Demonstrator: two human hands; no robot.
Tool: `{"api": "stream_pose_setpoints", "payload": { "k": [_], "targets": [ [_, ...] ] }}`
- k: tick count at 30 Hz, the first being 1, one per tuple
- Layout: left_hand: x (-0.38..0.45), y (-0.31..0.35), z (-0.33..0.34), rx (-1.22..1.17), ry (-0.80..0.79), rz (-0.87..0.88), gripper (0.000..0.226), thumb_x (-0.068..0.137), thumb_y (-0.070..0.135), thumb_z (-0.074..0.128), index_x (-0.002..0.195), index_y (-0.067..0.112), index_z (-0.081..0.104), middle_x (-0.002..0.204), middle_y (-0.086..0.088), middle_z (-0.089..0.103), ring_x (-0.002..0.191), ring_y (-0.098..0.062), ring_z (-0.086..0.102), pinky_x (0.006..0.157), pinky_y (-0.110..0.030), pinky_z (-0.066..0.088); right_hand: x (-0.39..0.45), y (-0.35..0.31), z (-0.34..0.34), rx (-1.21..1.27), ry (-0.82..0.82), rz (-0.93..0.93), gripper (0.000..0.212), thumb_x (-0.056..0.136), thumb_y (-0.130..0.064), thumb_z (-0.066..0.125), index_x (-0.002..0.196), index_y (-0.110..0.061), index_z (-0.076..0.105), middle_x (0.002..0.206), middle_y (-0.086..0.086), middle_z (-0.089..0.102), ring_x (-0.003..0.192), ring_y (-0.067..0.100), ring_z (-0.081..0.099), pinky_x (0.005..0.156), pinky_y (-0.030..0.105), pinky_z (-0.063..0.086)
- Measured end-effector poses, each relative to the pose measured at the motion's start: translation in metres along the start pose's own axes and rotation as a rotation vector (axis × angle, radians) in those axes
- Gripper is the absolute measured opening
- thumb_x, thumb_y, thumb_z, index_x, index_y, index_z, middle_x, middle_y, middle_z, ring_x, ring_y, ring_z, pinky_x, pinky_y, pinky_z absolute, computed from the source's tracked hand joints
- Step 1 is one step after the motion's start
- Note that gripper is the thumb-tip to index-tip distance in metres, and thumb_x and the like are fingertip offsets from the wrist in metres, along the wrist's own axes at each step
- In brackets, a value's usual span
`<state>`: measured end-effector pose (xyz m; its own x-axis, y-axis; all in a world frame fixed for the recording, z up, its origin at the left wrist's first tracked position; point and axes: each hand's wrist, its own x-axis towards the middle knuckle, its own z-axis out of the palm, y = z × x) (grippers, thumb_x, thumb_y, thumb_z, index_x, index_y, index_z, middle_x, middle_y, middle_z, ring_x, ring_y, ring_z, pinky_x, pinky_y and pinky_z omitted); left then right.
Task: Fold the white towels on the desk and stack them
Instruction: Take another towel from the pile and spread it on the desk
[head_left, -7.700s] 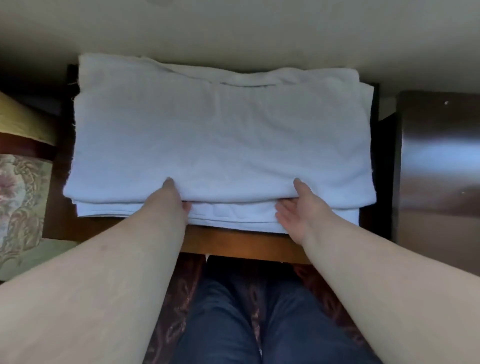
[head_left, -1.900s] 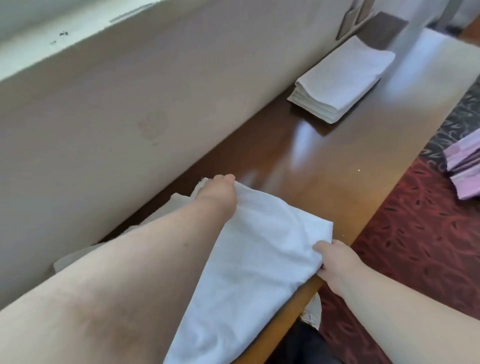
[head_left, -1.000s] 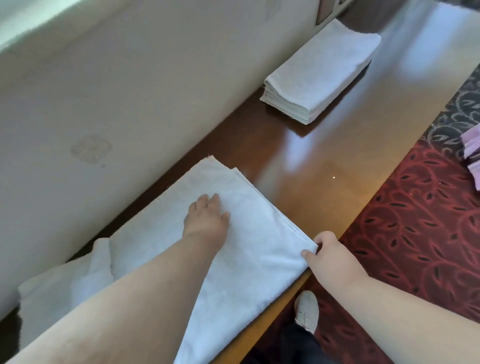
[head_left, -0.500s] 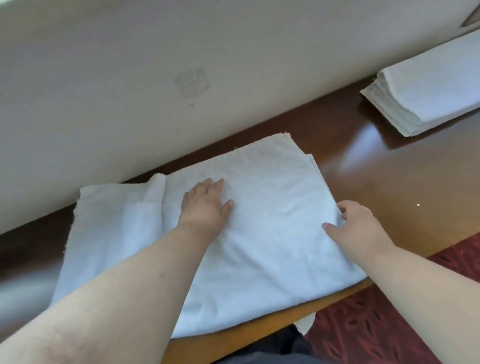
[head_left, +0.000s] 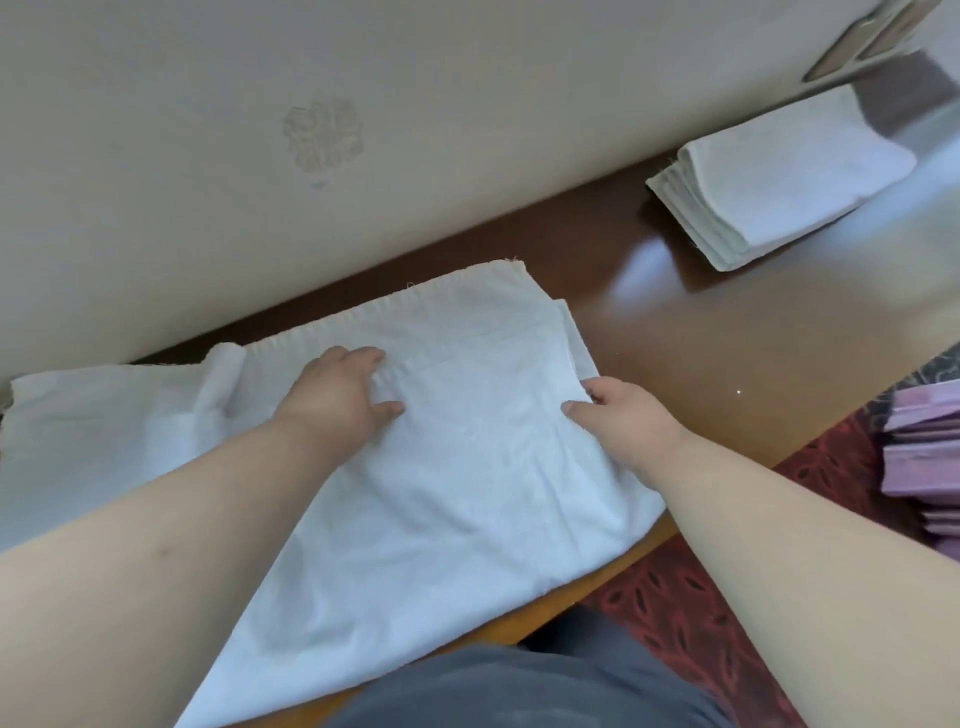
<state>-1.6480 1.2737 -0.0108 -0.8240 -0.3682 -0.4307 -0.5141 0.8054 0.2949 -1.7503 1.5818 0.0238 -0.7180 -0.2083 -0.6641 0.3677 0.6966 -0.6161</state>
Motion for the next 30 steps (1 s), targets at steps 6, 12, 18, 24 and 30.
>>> {"api": "stream_pose_setpoints", "payload": {
  "k": [6, 12, 18, 24, 30],
  "targets": [
    [-0.001, 0.062, -0.013, -0.062, 0.060, 0.233, 0.062, 0.075, 0.046, 0.077, 0.129, 0.032, 0.051, 0.140, 0.003, 0.045, 0.128, -0.025, 0.043, 0.105, -0.038, 0.040, -0.030, 0.011, -0.016, -0.266, -0.324, -0.105, 0.014, 0.087, -0.035, 0.069, 0.094, -0.047, 0.070, 0.104, -0.021, 0.071, 0.100, 0.001, 0.066, 0.095, 0.030, 0.053],
    [-0.005, 0.133, -0.009, 0.162, -0.060, 0.410, 0.055, 0.087, 0.040, 0.066, 0.139, 0.034, 0.050, 0.150, 0.007, 0.041, 0.137, -0.024, 0.037, 0.109, -0.038, 0.033, -0.029, 0.047, -0.026, -0.470, -0.279, -0.153, 0.044, 0.089, -0.040, 0.068, 0.130, -0.045, 0.052, 0.101, -0.026, 0.053, 0.090, -0.002, 0.057, 0.063, 0.012, 0.040],
    [-0.010, 0.136, -0.016, -0.137, 0.104, 0.366, 0.010, 0.094, 0.026, 0.060, 0.095, 0.016, 0.064, 0.095, 0.003, 0.061, 0.085, -0.019, 0.059, 0.074, -0.036, 0.050, -0.017, 0.081, -0.046, -0.416, -0.142, -0.143, 0.017, 0.100, -0.037, 0.055, 0.111, -0.026, 0.061, 0.091, -0.013, 0.060, 0.082, 0.006, 0.056, 0.062, 0.015, 0.036],
    [0.000, 0.144, -0.020, -0.237, -0.014, 0.187, 0.005, 0.086, 0.037, 0.049, 0.082, 0.034, 0.047, 0.062, 0.014, 0.057, 0.047, -0.008, 0.047, 0.044, -0.028, 0.038, -0.017, 0.098, -0.054, -0.251, -0.120, -0.081, 0.016, 0.096, -0.043, 0.057, 0.110, -0.038, 0.054, 0.082, -0.010, 0.065, 0.071, 0.004, 0.060, 0.057, 0.020, 0.038],
    [-0.002, 0.148, -0.021, -0.207, -0.103, 0.256, 0.012, 0.077, 0.035, 0.037, 0.081, 0.030, 0.048, 0.079, -0.004, 0.066, 0.058, -0.023, 0.053, 0.049, -0.034, 0.043, -0.018, 0.101, -0.068, -0.259, -0.156, -0.183, 0.040, 0.087, -0.046, 0.069, 0.122, -0.051, 0.050, 0.104, -0.020, 0.054, 0.082, 0.002, 0.060, 0.065, 0.012, 0.039]
  ]
}}
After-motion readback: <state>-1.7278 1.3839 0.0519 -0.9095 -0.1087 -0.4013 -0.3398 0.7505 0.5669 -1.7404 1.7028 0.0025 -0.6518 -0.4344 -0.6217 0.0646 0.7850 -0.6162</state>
